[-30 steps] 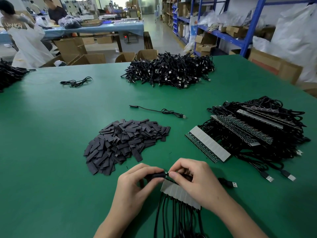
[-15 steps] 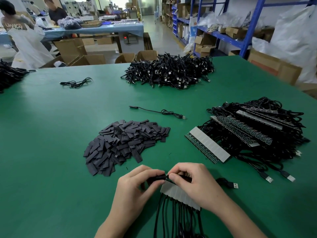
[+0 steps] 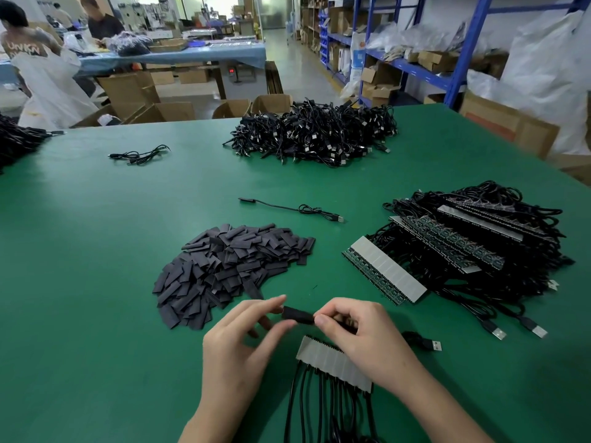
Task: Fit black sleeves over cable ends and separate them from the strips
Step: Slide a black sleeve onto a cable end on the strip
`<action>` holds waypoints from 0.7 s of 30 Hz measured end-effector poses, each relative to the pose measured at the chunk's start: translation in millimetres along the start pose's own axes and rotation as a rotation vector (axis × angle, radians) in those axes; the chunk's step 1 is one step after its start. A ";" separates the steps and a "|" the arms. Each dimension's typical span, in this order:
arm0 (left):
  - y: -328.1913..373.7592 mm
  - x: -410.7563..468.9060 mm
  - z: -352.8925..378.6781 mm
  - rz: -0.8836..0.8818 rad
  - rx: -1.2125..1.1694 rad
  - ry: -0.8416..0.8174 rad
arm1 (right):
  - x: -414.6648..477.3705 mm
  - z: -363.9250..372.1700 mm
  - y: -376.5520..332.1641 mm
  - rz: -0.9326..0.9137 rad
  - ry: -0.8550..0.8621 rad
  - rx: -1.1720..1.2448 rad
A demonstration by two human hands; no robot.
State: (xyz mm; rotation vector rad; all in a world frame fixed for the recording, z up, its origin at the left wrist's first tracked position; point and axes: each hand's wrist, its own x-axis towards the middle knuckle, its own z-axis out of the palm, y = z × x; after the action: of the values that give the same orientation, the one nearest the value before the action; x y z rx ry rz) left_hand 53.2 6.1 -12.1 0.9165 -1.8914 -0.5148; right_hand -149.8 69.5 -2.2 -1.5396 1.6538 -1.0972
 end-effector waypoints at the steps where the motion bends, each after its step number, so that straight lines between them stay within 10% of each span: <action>1: 0.0 0.1 0.2 -0.016 -0.005 0.027 | -0.1 -0.1 0.0 0.007 0.009 0.012; 17: 3.3 -3.7 9.7 -0.061 -0.025 -0.001 | -1.2 14.0 4.0 0.031 0.163 -0.129; 21: 6.8 -3.2 11.0 -0.294 -0.298 0.014 | -0.9 12.8 1.7 -0.016 0.118 -0.162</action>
State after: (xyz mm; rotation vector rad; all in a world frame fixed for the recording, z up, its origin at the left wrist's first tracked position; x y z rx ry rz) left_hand 41.8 12.6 -14.5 0.9969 -1.6184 -0.9362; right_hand -139.4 68.3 -9.7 -1.6185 1.8529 -1.1040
